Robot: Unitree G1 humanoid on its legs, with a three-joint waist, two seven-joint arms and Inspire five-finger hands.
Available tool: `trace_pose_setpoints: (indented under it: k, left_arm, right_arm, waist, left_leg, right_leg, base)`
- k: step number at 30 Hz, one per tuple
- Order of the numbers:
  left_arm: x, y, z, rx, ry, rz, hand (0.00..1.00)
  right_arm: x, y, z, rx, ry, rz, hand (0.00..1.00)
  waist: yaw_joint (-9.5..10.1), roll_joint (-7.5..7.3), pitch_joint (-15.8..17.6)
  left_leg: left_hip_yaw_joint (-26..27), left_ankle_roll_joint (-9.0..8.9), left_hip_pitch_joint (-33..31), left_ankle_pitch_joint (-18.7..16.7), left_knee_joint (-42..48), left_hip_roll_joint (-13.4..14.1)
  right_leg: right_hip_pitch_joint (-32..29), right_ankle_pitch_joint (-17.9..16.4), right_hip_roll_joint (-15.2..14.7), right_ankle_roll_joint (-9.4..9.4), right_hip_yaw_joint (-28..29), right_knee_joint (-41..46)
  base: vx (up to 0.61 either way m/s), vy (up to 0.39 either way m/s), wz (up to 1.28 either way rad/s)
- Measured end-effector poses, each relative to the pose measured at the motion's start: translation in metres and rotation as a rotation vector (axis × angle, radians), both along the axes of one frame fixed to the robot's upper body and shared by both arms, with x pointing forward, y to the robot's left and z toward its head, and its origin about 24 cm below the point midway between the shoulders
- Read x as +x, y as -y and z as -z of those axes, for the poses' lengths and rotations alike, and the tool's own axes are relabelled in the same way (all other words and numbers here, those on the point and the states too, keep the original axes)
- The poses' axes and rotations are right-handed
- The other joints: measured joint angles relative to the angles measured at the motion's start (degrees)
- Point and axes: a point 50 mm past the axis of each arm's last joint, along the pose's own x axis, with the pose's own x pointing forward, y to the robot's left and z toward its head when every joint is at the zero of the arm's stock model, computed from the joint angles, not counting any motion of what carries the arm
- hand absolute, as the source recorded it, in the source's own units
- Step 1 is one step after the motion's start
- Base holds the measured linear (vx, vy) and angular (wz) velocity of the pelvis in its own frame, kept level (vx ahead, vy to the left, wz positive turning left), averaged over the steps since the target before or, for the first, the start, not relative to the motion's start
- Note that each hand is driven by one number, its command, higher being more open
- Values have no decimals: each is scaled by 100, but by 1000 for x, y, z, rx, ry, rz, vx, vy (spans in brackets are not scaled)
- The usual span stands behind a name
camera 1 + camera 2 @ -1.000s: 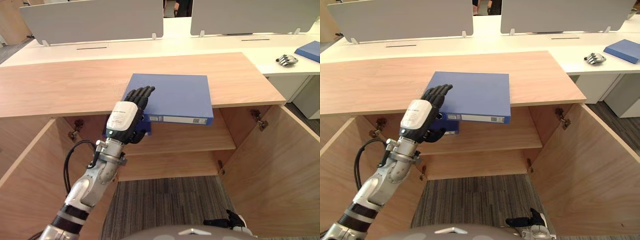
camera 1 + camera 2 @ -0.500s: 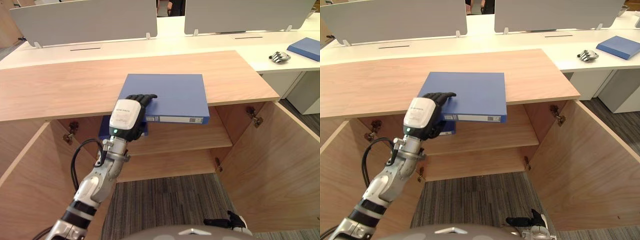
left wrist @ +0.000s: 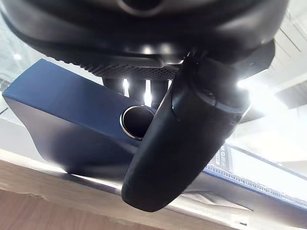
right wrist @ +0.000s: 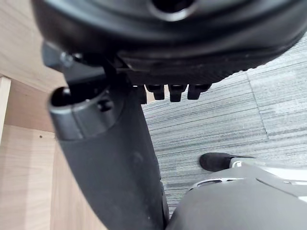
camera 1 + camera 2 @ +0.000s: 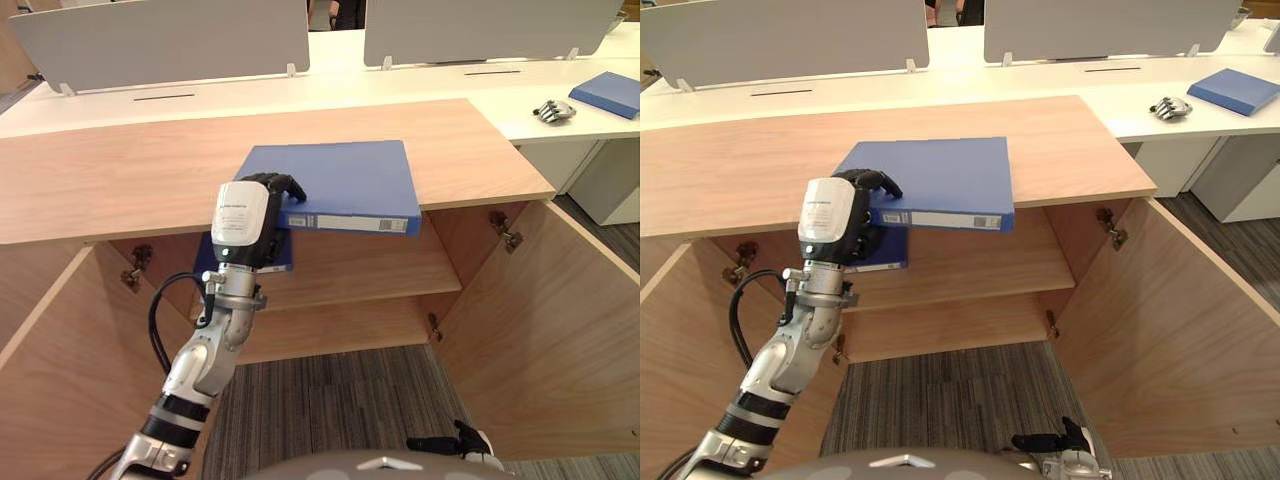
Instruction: Walk over to the cabinet, pick up the folder, carry it to the office cabinet, place the folder inside the office cabinet, then close the office cabinet door
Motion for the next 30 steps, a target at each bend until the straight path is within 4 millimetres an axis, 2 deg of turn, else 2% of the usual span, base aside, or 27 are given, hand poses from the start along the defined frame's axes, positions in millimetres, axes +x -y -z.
trace_pose_setpoints:
  k: [2,10,12,16,19,24,30]
  left_arm:
    - [-6,-2,-2,-65,8,-13,0]
    - [-33,-14,-23,-510,127,-73,0]
    - [-41,-19,-26,-669,155,-93,0]
    - [-56,-22,-36,-868,230,-88,0]
    - [-68,-25,-47,-1065,331,-26,0]
    - [-79,-26,-59,-1300,400,157,0]
    - [-80,-19,-51,-1476,315,314,0]
  right_arm:
    - [2,0,-1,-4,13,4,100]
    - [21,-8,-11,-13,143,13,100]
    - [30,-15,-17,-1,208,24,100]
    - [45,-27,-28,36,323,55,100]
    - [63,-32,-44,49,438,59,100]
    - [79,-35,-66,55,584,68,100]
    - [101,-40,-97,88,761,94,100]
  waist:
    - [-11,2,1]
    - [51,-3,4]
    - [51,-20,15]
    - [68,-43,31]
    - [77,-36,57]
    - [84,-32,59]
    - [79,-29,62]
  left_leg:
    - [4,-4,-2,-6,0,0]
    - [128,-21,-84,-102,100,18]
    - [131,-9,-86,-112,103,24]
    - [143,-8,-85,-140,134,40]
    - [161,-4,-89,-187,202,42]
    - [163,-3,-101,-232,264,46]
    - [168,1,-158,-247,314,48]
  right_leg:
    - [-2,0,0,0,8,-2]
    - [-112,-17,5,23,170,51]
    - [-116,-17,14,23,178,55]
    - [-116,-28,23,36,199,73]
    - [-122,-49,15,59,229,112]
    - [-130,-81,8,71,239,164]
    - [-180,-80,3,70,254,190]
  base:
    - [0,0,0]
    - [-14,-4,-8]
    - [0,0,0]
    - [-16,-7,-1]
    - [-36,-5,-4]
    - [0,0,0]
    - [-6,-1,0]
